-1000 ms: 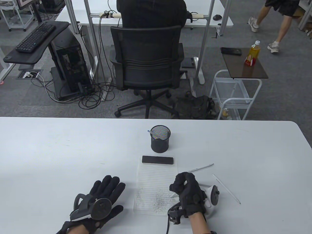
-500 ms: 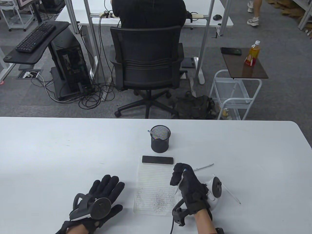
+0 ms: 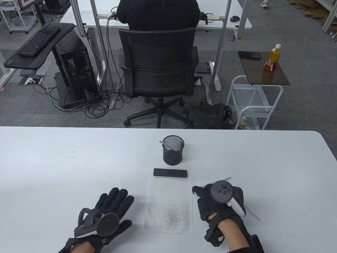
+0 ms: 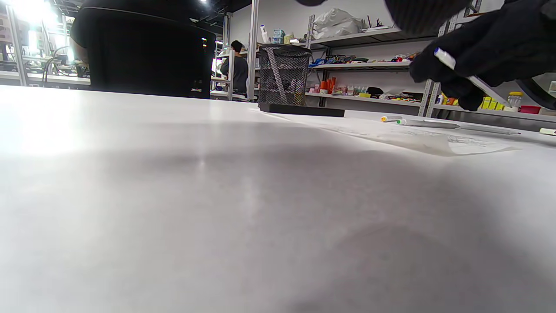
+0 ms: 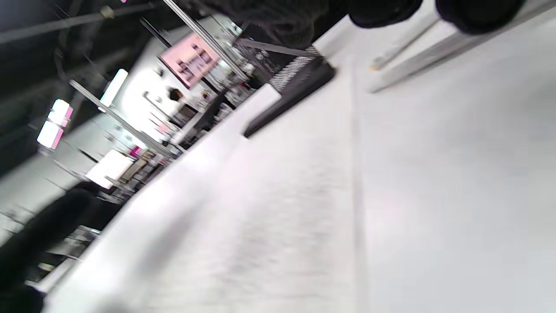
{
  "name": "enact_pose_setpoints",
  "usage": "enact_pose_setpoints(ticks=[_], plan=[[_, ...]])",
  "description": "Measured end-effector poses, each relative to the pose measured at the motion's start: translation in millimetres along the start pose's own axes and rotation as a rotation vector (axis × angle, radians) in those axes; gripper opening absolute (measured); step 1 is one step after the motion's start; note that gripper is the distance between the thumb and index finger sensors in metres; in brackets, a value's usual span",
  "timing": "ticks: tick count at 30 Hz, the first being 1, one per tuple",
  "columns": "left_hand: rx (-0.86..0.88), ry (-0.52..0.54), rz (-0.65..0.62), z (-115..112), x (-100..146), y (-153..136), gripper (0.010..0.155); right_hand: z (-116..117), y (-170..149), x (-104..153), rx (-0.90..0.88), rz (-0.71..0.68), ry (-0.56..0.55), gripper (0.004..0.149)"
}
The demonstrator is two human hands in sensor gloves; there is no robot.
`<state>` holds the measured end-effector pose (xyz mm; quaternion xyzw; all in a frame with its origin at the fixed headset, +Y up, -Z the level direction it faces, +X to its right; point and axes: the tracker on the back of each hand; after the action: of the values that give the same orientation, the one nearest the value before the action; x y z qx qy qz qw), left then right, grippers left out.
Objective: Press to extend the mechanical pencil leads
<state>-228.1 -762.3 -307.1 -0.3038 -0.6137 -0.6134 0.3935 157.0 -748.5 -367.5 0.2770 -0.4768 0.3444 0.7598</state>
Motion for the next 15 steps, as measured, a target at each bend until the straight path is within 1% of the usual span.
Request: enact_pose_setpoints(ticks=[1,7,10,15], plan=[[-0.001,-0.001,0.000,0,0,0,0.083,0,0,-1,0.032,0.023,-0.023,0.055],[-0.004,-0.008,-0.005,0,0,1,0.083,5,3,-7,0.206,0.214,-0.046,0.060],[-0.004,-0.009,-0.009,-1,-1,2,0.083,10,8,-13,0.286,0.288,-0.039,0.057],[-0.009,-0.015,-0.013,-1,-1,3,0.083,18,16,-21,0.407,0.352,-0.067,0.052]])
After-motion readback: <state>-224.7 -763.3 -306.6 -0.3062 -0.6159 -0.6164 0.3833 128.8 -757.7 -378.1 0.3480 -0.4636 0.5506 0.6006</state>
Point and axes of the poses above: the tracker on the back of each hand, its own y axis roughly to the thumb side, its own x axis roughly from the fingertips to the wrist, z = x × y, and after that the axes turned 6 degrees about y, right-handed
